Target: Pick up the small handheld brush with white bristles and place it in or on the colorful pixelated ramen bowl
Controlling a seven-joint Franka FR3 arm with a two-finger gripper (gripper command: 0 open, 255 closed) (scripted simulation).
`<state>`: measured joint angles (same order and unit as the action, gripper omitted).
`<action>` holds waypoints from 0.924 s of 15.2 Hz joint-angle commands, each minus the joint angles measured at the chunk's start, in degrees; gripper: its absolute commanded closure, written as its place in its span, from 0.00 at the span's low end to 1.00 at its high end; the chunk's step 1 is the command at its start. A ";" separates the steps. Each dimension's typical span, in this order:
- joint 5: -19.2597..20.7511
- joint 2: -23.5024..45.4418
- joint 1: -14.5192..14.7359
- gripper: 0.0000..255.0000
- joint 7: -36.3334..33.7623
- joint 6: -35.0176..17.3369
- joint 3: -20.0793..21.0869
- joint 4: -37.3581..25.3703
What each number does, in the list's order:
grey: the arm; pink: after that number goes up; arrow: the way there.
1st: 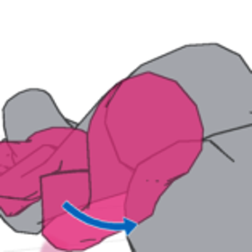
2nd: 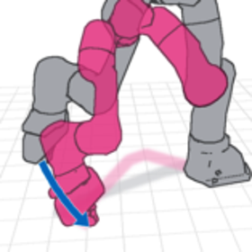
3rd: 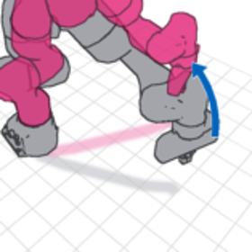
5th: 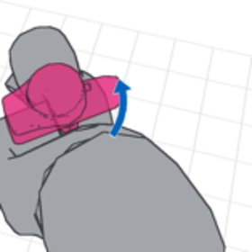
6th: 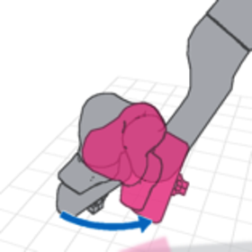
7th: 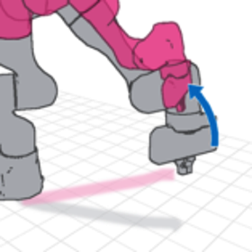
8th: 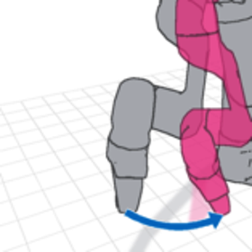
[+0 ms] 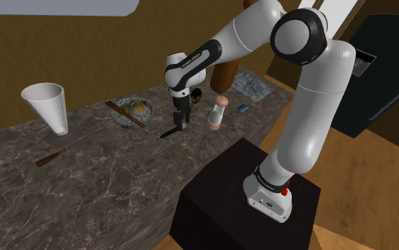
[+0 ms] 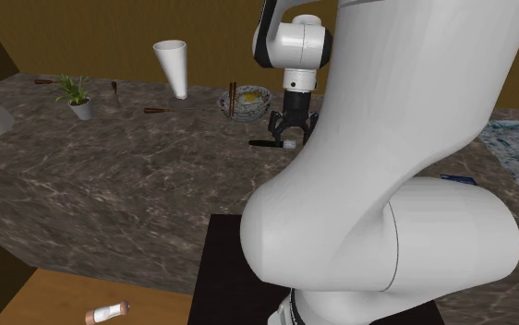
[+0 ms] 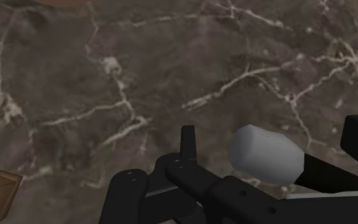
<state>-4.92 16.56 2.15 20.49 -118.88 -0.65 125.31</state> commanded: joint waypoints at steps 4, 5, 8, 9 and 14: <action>0.00 0.01 0.00 1.00 0.00 -0.04 0.00 0.03; 0.00 0.01 0.00 1.00 0.00 -0.04 0.00 0.03; 0.00 0.00 0.00 1.00 0.00 -0.04 0.00 0.03; 0.00 0.00 0.00 1.00 0.00 -0.04 0.00 0.03; 0.04 -0.59 0.00 1.00 -0.06 0.61 -0.01 -0.03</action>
<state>-4.91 16.31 2.15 20.47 -118.66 -0.65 125.35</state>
